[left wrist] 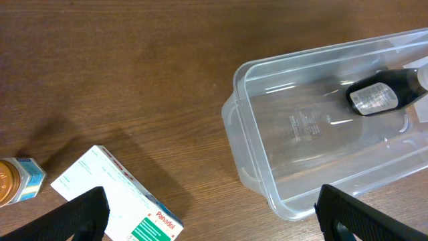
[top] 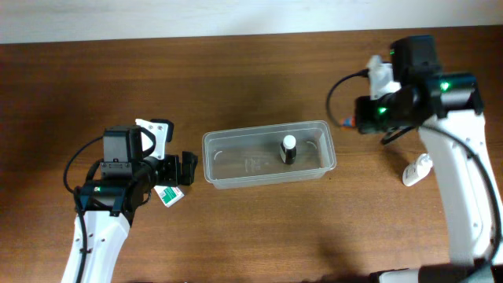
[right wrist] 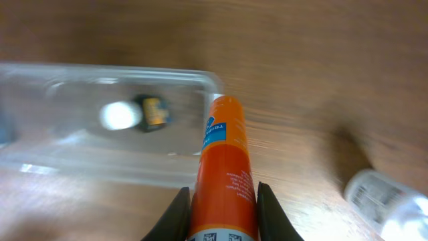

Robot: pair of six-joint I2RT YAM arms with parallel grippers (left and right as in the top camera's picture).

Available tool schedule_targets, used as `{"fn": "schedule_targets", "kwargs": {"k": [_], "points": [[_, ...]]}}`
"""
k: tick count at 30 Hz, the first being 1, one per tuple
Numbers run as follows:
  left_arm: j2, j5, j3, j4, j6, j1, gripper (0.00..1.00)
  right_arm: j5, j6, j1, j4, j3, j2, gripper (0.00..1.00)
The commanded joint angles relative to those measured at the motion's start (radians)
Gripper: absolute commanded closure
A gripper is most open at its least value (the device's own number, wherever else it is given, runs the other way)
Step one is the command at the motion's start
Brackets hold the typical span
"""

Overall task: Pack container
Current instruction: 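Place the orange tube upright in the container's right end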

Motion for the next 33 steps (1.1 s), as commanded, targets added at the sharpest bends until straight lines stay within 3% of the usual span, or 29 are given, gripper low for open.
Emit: {"fn": "schedule_targets", "kwargs": {"k": [1, 8, 31, 32, 33], "points": [[-0.003, 0.011, 0.023, 0.000, -0.002, -0.003, 0.00, -0.024, -0.003, 0.076, -0.004, 0.011, 0.000, 0.85], [-0.003, 0.011, 0.023, 0.000, -0.002, -0.003, 0.00, -0.024, 0.003, 0.151, -0.002, 0.011, 0.070, 0.85], [-0.003, 0.011, 0.023, -0.001, -0.002, -0.003, 0.00, 0.033, 0.002, 0.156, 0.099, 0.006, 0.396, 0.85], [-0.003, 0.011, 0.023, -0.001, -0.002, -0.003, 0.00, 0.033, 0.002, 0.156, 0.099, 0.006, 0.397, 0.84], [-0.003, 0.011, 0.023, -0.001, -0.002, -0.003, 0.00, 0.033, 0.002, 0.156, 0.100, 0.006, 0.397, 0.75]]}}
